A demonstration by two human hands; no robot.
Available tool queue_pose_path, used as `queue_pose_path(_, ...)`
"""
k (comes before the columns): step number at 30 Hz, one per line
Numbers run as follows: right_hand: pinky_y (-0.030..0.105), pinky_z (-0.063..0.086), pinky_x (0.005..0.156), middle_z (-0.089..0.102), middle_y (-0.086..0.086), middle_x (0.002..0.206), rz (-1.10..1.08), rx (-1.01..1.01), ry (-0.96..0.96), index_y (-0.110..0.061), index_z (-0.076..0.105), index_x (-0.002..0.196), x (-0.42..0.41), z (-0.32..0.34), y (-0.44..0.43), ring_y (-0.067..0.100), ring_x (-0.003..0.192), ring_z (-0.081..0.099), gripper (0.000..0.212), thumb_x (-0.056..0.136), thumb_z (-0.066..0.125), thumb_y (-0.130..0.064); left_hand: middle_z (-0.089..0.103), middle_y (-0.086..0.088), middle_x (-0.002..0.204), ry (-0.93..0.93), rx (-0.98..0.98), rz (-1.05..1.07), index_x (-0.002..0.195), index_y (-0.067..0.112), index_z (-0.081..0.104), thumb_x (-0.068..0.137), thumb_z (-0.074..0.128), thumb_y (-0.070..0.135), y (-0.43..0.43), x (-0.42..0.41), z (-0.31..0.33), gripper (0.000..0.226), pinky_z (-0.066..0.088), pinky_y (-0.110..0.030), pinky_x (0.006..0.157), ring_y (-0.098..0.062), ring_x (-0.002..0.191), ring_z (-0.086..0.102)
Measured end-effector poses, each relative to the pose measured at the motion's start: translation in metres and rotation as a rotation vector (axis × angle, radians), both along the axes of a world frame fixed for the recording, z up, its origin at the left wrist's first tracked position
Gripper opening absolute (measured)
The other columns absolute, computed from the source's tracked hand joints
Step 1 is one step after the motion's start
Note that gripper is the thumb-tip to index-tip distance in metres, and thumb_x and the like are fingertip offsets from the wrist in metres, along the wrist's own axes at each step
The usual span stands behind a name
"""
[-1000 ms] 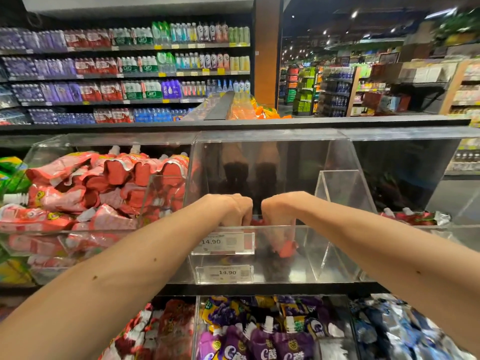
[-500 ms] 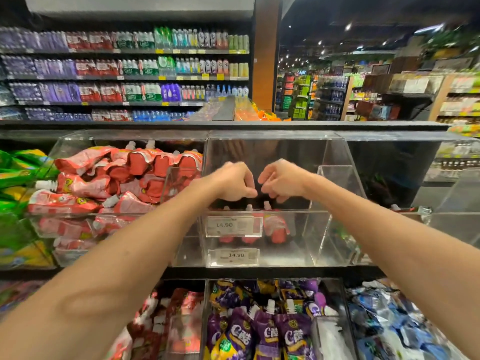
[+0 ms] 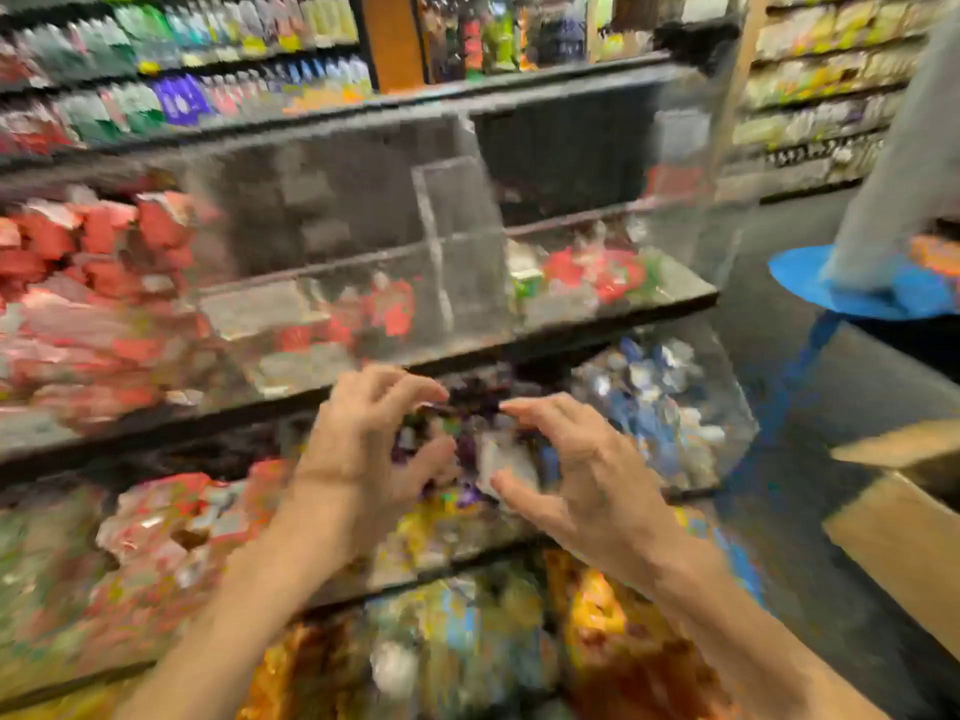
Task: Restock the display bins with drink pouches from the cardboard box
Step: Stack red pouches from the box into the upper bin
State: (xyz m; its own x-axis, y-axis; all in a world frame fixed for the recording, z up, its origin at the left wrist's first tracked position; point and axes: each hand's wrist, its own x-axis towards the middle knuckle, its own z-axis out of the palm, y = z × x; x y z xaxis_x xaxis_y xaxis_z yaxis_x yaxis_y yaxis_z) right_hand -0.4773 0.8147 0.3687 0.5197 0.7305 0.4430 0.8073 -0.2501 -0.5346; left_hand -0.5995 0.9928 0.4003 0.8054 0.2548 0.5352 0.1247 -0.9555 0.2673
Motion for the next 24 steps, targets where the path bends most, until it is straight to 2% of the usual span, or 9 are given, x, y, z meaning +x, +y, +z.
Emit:
queue_pose_path(3,0.038,0.055,0.081,0.061,-0.004,0.112,-0.203,-0.076,0.080,-0.027,0.057,0.127,0.021,-0.055,-0.103,0.022,0.098,0.062,0.059,0.076,0.056,-0.056,0.059,-0.001,0.112,0.153,0.006,-0.103,0.113,0.025,0.063,0.081,0.059,0.048,-0.084,0.041,-0.054,0.039,0.043,-0.038,0.089,-0.026,0.105,0.055)
queue_pose_path(7,0.043,0.055,0.082,0.064,0.003,0.112,-0.476,-0.122,0.255,-0.019,0.059,0.126,0.061,-0.103,-0.246,0.029,0.100,0.064,0.062,0.073,0.062,-0.050,0.060,-0.005,0.115,0.297,0.047,-0.319,0.118,0.024,0.059,0.084,0.059,0.047,-0.205,0.124,-0.094,0.041,0.051,-0.045,0.085,-0.031,0.105,0.058)
queue_pose_path(9,0.042,0.051,0.085,0.064,0.006,0.115,-0.633,-0.137,0.333,-0.017,0.060,0.127,0.076,-0.117,-0.314,0.033,0.105,0.063,0.061,0.074,0.066,-0.047,0.061,-0.005,0.116,0.345,0.055,-0.440,0.120,0.020,0.062,0.086,0.058,0.048,-0.269,0.168,-0.110,0.044,0.051,-0.043,0.083,-0.031,0.103,0.058)
queue_pose_path(11,0.035,0.044,0.088,0.062,0.003,0.119,-0.781,-0.122,0.411,-0.018,0.057,0.130,0.088,-0.126,-0.380,0.028,0.111,0.059,0.055,0.083,0.072,-0.042,0.065,-0.007,0.112,0.407,-0.015,-0.534,0.116,0.017,0.067,0.085,0.051,0.056,-0.336,0.211,-0.124,0.052,0.046,-0.036,0.082,-0.032,0.099,0.061)
queue_pose_path(14,0.031,0.038,0.090,0.059,0.000,0.119,-1.001,-0.079,0.580,-0.023,0.051,0.134,0.103,-0.136,-0.467,0.022,0.118,0.054,0.050,0.091,0.067,-0.045,0.067,-0.006,0.108,0.518,-0.116,-0.672,0.113,0.016,0.068,0.085,0.050,0.061,-0.431,0.271,-0.151,0.056,0.044,-0.034,0.085,-0.030,0.101,0.063)
queue_pose_path(16,0.030,0.036,0.084,0.055,-0.003,0.113,-1.106,-0.052,0.706,-0.024,0.050,0.134,0.113,-0.144,-0.512,0.021,0.119,0.049,0.049,0.093,0.061,-0.049,0.068,-0.005,0.105,0.600,-0.168,-0.745,0.110,0.016,0.067,0.087,0.057,0.055,-0.485,0.303,-0.168,0.046,0.045,-0.034,0.082,-0.028,0.100,0.063)
queue_pose_path(18,0.028,0.031,0.081,0.051,-0.005,0.108,-1.189,-0.031,0.764,-0.021,0.049,0.135,0.126,-0.159,-0.548,0.020,0.112,0.046,0.050,0.095,0.059,-0.049,0.071,-0.007,0.101,0.682,-0.232,-0.793,0.106,0.014,0.068,0.089,0.068,0.038,-0.531,0.332,-0.185,0.029,0.040,-0.029,0.074,-0.026,0.096,0.065)
queue_pose_path(20,0.029,0.033,0.082,0.055,-0.001,0.112,-1.240,-0.020,0.824,-0.019,0.047,0.138,0.140,-0.177,-0.575,0.019,0.111,0.045,0.053,0.095,0.058,-0.048,0.073,-0.007,0.101,0.796,-0.290,-0.788,0.108,0.014,0.068,0.088,0.070,0.024,-0.568,0.361,-0.208,0.022,0.041,-0.026,0.071,-0.024,0.097,0.068)
queue_pose_path(24,0.033,0.043,0.093,0.058,0.003,0.127,-1.304,-0.025,0.921,-0.020,0.049,0.135,0.176,-0.213,-0.613,0.024,0.122,0.051,0.051,0.094,0.062,-0.047,0.070,-0.005,0.110,0.983,-0.440,-0.731,0.119,0.010,0.065,0.090,0.072,0.026,-0.623,0.420,-0.256,0.034,0.047,-0.025,0.078,-0.026,0.104,0.067)
